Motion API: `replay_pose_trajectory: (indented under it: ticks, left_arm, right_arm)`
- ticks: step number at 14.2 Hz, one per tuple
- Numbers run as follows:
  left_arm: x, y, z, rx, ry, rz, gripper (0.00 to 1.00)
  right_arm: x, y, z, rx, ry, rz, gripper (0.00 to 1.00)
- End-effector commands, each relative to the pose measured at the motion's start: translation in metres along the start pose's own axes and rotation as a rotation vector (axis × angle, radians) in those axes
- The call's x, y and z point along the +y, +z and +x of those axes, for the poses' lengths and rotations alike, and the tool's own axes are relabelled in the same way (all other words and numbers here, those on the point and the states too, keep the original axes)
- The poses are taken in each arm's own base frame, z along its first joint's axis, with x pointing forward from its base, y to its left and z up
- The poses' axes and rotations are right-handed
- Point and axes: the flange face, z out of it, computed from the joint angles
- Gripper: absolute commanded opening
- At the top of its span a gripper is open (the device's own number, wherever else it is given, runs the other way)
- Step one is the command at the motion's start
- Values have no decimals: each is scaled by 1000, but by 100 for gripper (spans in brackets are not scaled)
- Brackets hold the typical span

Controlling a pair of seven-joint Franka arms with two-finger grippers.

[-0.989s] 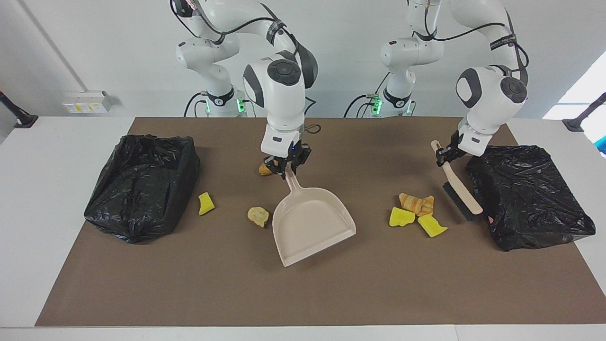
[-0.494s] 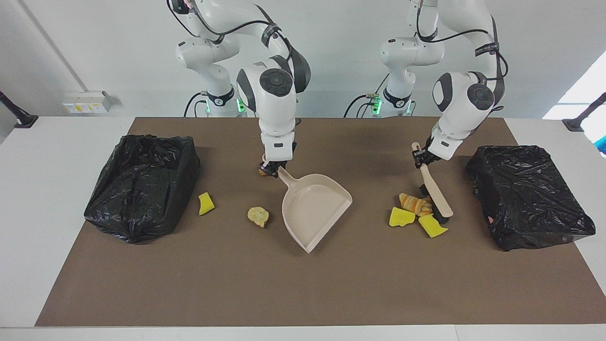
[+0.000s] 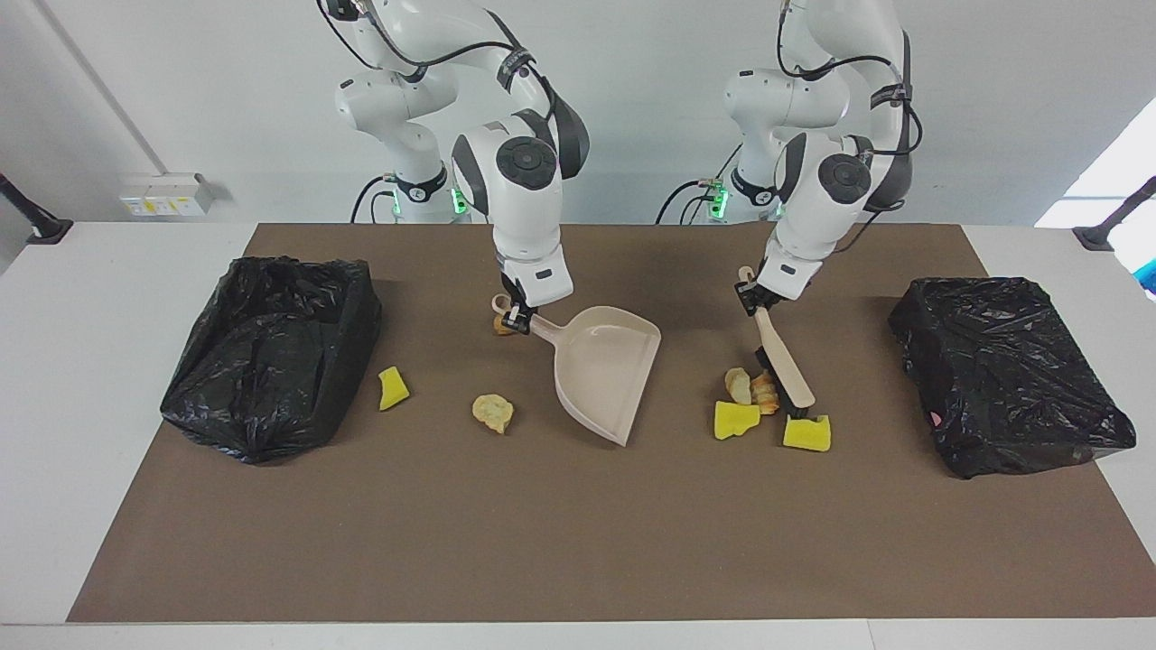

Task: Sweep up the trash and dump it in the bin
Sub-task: 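Sweep the sponges and bread into the dustpan with the left gripper's brush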

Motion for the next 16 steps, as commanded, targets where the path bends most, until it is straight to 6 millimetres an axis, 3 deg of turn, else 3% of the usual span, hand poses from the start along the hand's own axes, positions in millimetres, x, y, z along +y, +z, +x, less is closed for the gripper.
replay_pose_trajectory:
  ticks: [1, 4, 6, 7, 10, 12, 14, 16]
  left_arm:
    - [-4, -18, 15, 10, -27, -20, 0]
    - [-52, -32, 51, 26, -56, -28, 0]
    - [-88, -41, 73, 58, -8, 19, 0]
    - [-88, -43, 82, 64, 9, 40, 0]
    - [-79, -44, 83, 66, 25, 39, 0]
    - [-92, -45, 92, 100, 66, 51, 0]
    - [-128, -53, 114, 140, 183, 124, 0]
    - [-125, -48, 123, 150, 213, 140, 0]
  right_arm:
    - [-2, 6, -9, 4, -94, -21, 0]
    - [-4, 24, 3, -45, -163, -56, 0]
    - [-17, 34, 21, -82, -225, -81, 0]
    - [-16, 35, 20, -85, -227, -81, 0]
    - [-15, 35, 19, -90, -227, -86, 0]
    - [-15, 35, 19, -90, -223, -86, 0]
    - [-16, 35, 20, -90, -221, -86, 0]
    - [-16, 35, 20, -90, -220, -86, 0]
